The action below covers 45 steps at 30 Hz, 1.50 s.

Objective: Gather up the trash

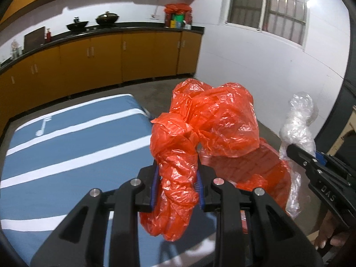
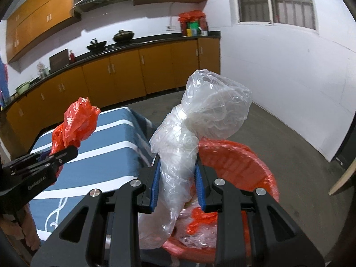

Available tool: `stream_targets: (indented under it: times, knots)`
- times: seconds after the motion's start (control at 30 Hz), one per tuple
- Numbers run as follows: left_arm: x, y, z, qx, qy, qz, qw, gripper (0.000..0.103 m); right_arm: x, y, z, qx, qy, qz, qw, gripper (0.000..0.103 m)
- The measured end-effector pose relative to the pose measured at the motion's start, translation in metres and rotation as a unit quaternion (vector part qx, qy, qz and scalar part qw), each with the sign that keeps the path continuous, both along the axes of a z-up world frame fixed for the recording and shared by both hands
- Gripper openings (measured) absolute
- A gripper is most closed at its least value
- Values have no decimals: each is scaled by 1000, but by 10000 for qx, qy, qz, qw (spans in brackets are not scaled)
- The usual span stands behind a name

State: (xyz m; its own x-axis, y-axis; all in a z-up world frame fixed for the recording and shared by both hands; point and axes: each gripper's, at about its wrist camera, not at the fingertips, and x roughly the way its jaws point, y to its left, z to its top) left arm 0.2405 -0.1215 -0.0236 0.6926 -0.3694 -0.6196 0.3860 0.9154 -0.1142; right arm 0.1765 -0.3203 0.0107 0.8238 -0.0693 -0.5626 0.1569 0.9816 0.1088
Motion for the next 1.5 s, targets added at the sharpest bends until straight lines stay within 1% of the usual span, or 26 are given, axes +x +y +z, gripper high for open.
stream_targets:
  times: [0.3, 0.47, 0.6, 0.67, 0.73, 0.8, 0.83, 0.9, 1.0, 1.03, 1.07, 1.1, 1.17, 1.23, 1.3, 1.37, 1.4, 1.43, 1.5]
  knots:
    - [-5, -50, -18, -2, 226, -551, 9982, 27, -7, -30, -10, 49, 137, -284, 9995, 28]
    - [4, -72, -26, -19, 386, -753, 9964, 28, -6, -44, -16, 65, 236, -372, 9990, 28]
    - [11, -86, -33, -5, 502, -882, 9948, 30, -3, -52, -20, 116, 298, -361, 9988, 30]
    - [14, -92, -39, 18, 560, -943, 9940, 33, -1, -55, -21, 141, 311, -361, 9988, 40]
    - [16, -95, -44, 50, 606, -960, 9935, 36, 1, -59, -23, 177, 320, -358, 9987, 43]
    - [20, -94, -49, 39, 674, -973, 9930, 39, 0, -61, -25, 221, 339, -351, 9986, 48]
    - [19, -96, -51, 26, 705, -977, 9927, 40, 0, -62, -26, 237, 345, -355, 9985, 52]
    - [21, -95, -55, 12, 768, -978, 9922, 43, -1, -62, -28, 244, 347, -383, 9984, 54]
    - [21, -90, -58, 52, 759, -922, 9928, 45, -6, -60, -28, 263, 335, -442, 9981, 57]
    - [20, -86, -58, 62, 736, -879, 9934, 46, -8, -60, -27, 236, 298, -487, 9981, 62]
    - [19, -83, -57, 65, 703, -824, 9941, 50, -10, -59, -25, 196, 261, -526, 9981, 68]
    - [18, -77, -55, 64, 634, -723, 9953, 54, -14, -58, -23, 123, 195, -584, 9980, 71]
    - [14, -67, -51, 60, 512, -582, 9970, 60, -21, -57, -16, 30, 58, -683, 9976, 87]
    - [9, -56, -43, 73, 339, -440, 9984, 65, -32, -53, -8, -49, -126, -808, 9966, 93]
    - [0, -40, -34, 101, 91, -278, 9995, 74, -40, -51, -3, -187, -240, -928, 9952, 94]
    - [-9, -27, -25, 125, -146, -126, 9997, 81, -49, -43, 3, -396, -344, -1129, 9922, 100]
    - [-13, -23, -21, 134, -242, -61, 9996, 85, -53, -41, 3, -444, -414, -1216, 9907, 101]
    - [-19, -15, -16, 137, -369, 22, 9992, 86, -59, -38, 5, -462, -523, -1297, 9891, 101]
    - [-31, 0, -8, 146, -620, 177, 9978, 92, -66, -33, 8, -406, -644, -1345, 9880, 101]
